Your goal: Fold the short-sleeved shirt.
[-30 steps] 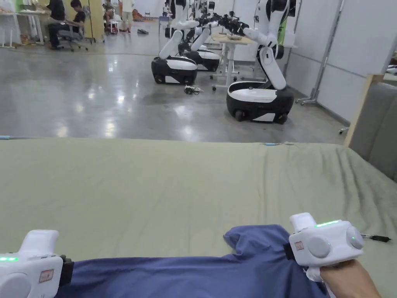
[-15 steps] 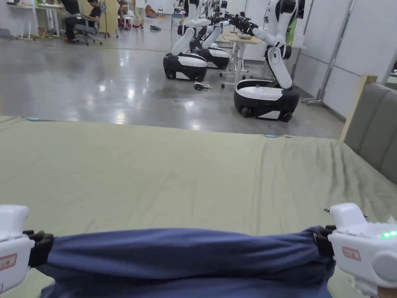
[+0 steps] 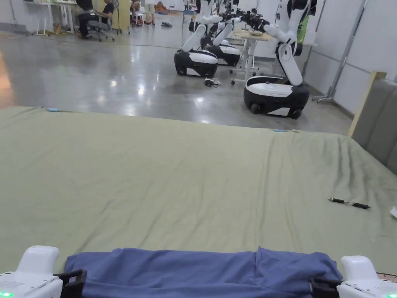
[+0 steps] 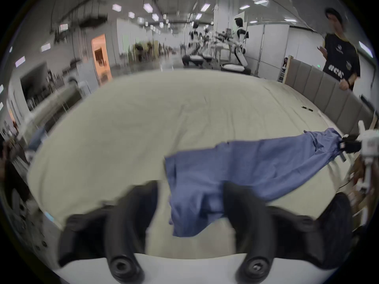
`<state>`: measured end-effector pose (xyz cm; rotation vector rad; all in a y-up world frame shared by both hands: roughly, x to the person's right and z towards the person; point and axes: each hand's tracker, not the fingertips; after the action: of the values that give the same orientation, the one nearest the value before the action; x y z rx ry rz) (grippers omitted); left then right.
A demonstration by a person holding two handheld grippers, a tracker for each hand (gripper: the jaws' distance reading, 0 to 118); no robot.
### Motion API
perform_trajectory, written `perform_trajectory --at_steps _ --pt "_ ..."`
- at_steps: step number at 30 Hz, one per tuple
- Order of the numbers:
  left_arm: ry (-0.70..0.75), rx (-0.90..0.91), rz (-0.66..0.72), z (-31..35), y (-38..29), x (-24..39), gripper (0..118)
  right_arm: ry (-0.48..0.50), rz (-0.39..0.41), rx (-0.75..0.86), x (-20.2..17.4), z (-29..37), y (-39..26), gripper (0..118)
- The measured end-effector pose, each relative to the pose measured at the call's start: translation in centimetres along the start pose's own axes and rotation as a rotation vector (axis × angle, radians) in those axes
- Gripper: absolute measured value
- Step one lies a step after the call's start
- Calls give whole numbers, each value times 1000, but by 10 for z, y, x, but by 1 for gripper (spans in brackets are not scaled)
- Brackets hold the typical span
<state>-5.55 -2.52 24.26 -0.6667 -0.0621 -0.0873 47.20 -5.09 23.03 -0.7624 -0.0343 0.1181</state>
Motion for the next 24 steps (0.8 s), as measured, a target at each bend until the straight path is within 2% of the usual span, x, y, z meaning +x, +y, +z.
perform_trajectory --at_steps 1,2,5,10,11,12,13,14,16,18,20,22,23,24 --pt "32 64 -43 8 -1 4 78 3 -3 43 -5 8 4 109" --pt "46 156 -78 21 -1 11 78 16 -12 97 -14 20 8 114" --pt "18 242 -73 34 -1 24 78 67 -26 197 -48 38 22 114" --pt "-5 299 -20 12 -14 31 78 142 16 330 -117 38 26 112" --pt "-13 305 2 5 -19 28 76 154 23 350 -129 37 25 102" --pt "-1 290 23 -2 -23 26 66 168 23 377 -142 35 24 66" --pt "2 271 35 -7 -27 24 36 170 19 391 -151 33 23 29" --pt "3 250 41 -11 -29 20 5 154 25 387 -161 29 23 3" --pt "35 210 66 -16 -30 10 5 138 31 395 -174 26 23 4" --pt "-17 176 96 -10 -31 -1 5 226 0 348 -179 23 27 4" --pt "-4 181 92 -7 -32 -20 5 202 23 366 -184 23 25 4" --pt "-7 170 163 2 -30 -41 5 209 32 348 -185 24 26 4" --pt "-29 166 200 4 -30 -58 14 213 28 338 -185 23 26 4" --pt "-41 160 214 6 -30 -76 35 214 25 334 -184 23 26 4"
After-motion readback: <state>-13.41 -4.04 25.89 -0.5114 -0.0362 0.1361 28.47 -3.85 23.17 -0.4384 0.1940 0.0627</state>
